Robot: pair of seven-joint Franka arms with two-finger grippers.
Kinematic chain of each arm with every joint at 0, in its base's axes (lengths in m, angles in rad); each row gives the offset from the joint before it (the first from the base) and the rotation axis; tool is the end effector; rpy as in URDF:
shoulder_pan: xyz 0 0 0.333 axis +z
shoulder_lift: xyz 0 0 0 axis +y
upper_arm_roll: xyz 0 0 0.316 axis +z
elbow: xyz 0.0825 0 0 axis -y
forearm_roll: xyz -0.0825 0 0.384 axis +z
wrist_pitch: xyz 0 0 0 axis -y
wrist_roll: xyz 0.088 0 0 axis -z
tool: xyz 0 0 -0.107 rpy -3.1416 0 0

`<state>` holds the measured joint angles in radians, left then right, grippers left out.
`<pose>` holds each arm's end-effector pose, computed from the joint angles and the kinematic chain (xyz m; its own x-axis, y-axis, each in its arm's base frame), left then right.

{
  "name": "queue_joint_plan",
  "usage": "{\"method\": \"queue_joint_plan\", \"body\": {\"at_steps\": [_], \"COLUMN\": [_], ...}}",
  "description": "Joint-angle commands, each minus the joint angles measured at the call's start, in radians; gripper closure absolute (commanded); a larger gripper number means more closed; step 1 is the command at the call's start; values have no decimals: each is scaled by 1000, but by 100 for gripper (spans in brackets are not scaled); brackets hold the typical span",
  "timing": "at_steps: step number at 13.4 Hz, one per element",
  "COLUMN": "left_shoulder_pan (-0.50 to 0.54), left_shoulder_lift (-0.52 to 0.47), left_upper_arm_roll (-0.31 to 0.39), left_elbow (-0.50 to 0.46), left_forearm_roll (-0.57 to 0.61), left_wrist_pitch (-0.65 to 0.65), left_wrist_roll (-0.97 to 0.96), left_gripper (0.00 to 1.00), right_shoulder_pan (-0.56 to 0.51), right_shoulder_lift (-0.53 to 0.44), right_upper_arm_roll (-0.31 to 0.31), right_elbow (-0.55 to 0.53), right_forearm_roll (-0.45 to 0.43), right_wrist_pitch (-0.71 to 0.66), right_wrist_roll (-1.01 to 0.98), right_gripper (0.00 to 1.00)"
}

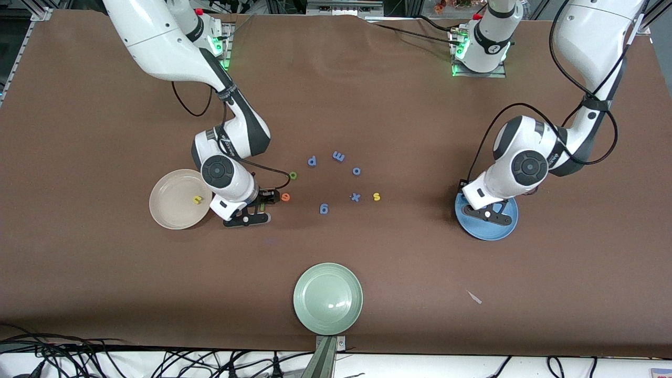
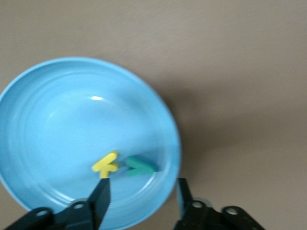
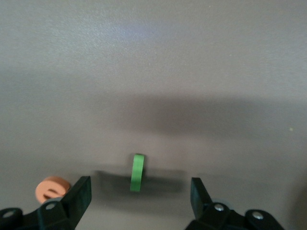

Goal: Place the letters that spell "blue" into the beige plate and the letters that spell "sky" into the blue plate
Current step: 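Drop the y on the blue plate while the right gripper grasps the green l, then grasp the yellow s with the left gripper while the right gripper drops the l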

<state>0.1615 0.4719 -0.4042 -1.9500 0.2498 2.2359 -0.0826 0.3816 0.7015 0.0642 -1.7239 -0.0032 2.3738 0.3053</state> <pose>0.5889 -0.1302 0.2419 0.9461 -0.2942 -0.1355 -0.2975 -0.9547 -0.0043 0.6005 0.2830 0.1751 0.9899 0.1289 -0.0599 0.1277 -0.9916 -0.0223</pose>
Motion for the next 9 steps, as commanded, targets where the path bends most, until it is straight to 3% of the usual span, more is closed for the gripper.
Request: {"method": "queue_joint_plan", "body": {"at_steps": [1, 5, 9], "left_shoulder_pan": [-14, -132, -269], "left_shoulder_lift": [-27, 62, 145], "left_upper_arm_roll": [-68, -102, -93], "left_elbow": [43, 163, 230], "left_forearm_roll": [13, 9, 22], "left_wrist_pitch": [-18, -25, -22], "left_wrist_roll": [7, -42, -386], "left_gripper": [0, 0, 0], "right_shoulder_pan": [7, 8, 5], "right_shoulder_lift": [16, 21, 19], "right_upper_arm_roll": [-4, -6, -4], "right_elbow": [17, 15, 20], "right_forearm_roll": [12, 12, 12], "right_wrist_pitch": [8, 9, 4], "right_wrist_roll": [-6, -2, -3], "right_gripper": [24, 61, 88]}}
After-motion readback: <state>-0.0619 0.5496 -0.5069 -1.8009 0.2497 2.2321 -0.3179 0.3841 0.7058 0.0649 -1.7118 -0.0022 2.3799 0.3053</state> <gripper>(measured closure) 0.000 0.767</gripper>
